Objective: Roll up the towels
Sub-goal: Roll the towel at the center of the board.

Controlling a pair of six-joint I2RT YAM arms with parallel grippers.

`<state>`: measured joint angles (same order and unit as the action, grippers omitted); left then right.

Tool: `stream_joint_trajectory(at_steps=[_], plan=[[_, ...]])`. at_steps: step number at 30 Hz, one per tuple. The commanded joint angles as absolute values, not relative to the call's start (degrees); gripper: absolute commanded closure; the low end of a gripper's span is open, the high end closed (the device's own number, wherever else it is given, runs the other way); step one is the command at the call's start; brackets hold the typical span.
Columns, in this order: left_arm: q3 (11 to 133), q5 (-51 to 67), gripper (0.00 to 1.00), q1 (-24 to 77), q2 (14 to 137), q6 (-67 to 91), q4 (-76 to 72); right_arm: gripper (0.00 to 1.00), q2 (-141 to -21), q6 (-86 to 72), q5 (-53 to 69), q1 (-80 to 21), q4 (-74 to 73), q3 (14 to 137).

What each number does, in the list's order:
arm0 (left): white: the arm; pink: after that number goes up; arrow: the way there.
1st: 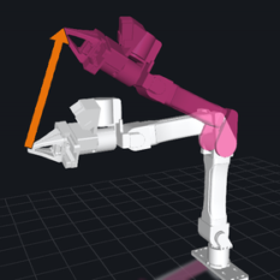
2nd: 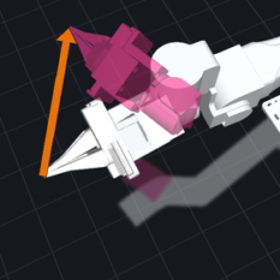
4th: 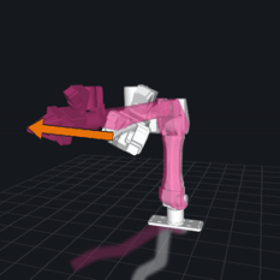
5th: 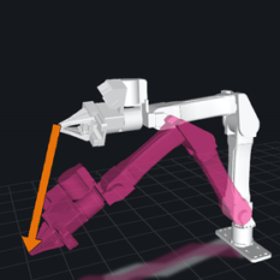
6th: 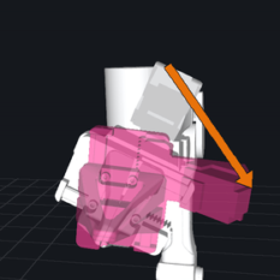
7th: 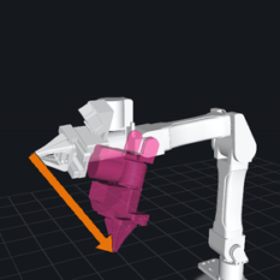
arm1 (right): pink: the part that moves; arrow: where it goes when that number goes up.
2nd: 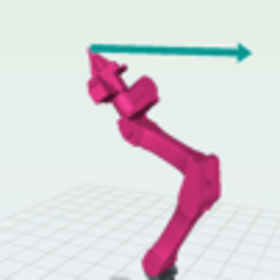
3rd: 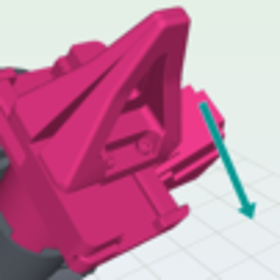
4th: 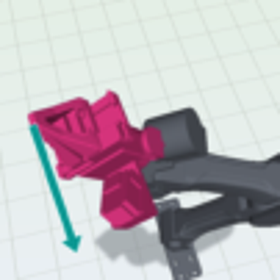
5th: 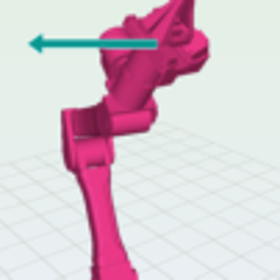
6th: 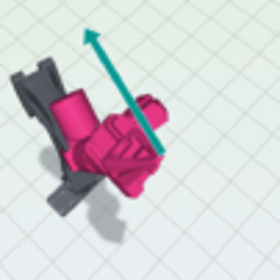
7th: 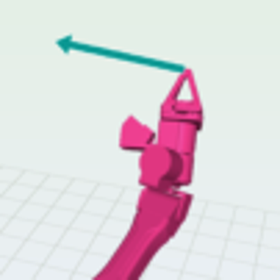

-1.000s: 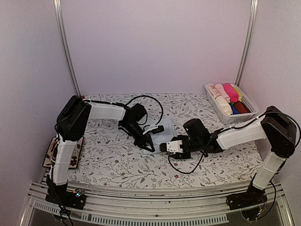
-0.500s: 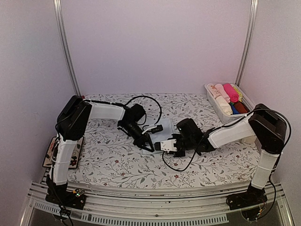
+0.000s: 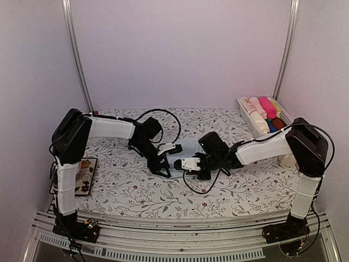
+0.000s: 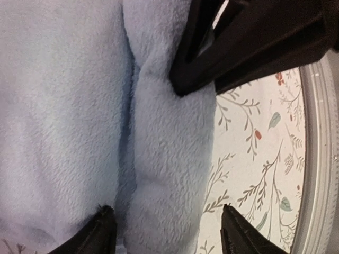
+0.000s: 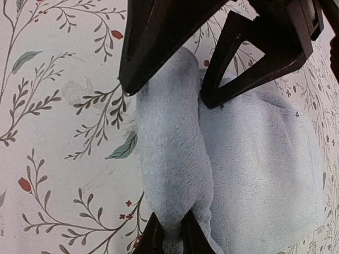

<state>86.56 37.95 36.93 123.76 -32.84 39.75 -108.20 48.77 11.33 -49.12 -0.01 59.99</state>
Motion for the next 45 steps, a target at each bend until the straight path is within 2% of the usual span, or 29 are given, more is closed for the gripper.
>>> stream_joint_trajectory(at_steps=[1, 3, 5, 16, 18, 21, 23, 27, 34, 42, 45], plan=[[81.81, 27.54, 0.26, 36.49, 115.50, -31.94, 34.90, 0.89, -109.84, 44.46, 17.06, -49.23, -7.65, 62.50], [78.89, 23.79, 0.18, 37.00, 110.94, -31.90, 31.66, 0.89, -110.22, 43.54, 18.49, -49.09, -9.33, 63.29], [75.36, 19.74, 0.15, 37.59, 107.07, -32.03, 28.08, 0.89, -110.87, 42.10, 19.83, -48.54, -11.60, 64.78], [50.75, 4.59, 0.15, 48.55, 91.78, -40.48, 1.33, 0.89, -118.94, 30.60, 32.27, -43.88, -27.66, 79.01], [49.47, 3.99, 0.18, 49.97, 91.65, -40.93, -0.94, 0.89, -120.67, 29.17, 34.92, -43.31, -30.56, 81.80], [48.88, 2.19, 0.27, 51.66, 93.19, -41.63, -2.39, 0.89, -122.83, 28.11, 38.44, -42.48, -34.42, 84.67], [48.93, 0.24, 0.37, 52.47, 94.76, -41.87, -3.45, 0.88, -124.06, 27.42, 39.29, -42.02, -36.04, 85.59], [49.84, -2.07, 0.45, 53.71, 98.27, -43.59, -5.20, 0.88, -125.11, 26.25, 41.11, -40.60, -37.73, 86.61], [51.64, -2.15, 0.47, 54.27, 102.04, -45.13, -6.15, 0.87, -127.65, 24.68, 43.54, -37.90, -41.35, 90.49], [53.57, -7.40, 0.48, 54.62, 106.54, -45.09, -7.56, 0.87, -128.43, 25.40, 44.44, -37.71, -41.71, 91.14], [54.49, -7.59, 0.67, 54.67, 108.00, -45.30, -7.15, 0.86, -128.75, 25.57, 44.92, -37.65, -41.79, 91.44]])
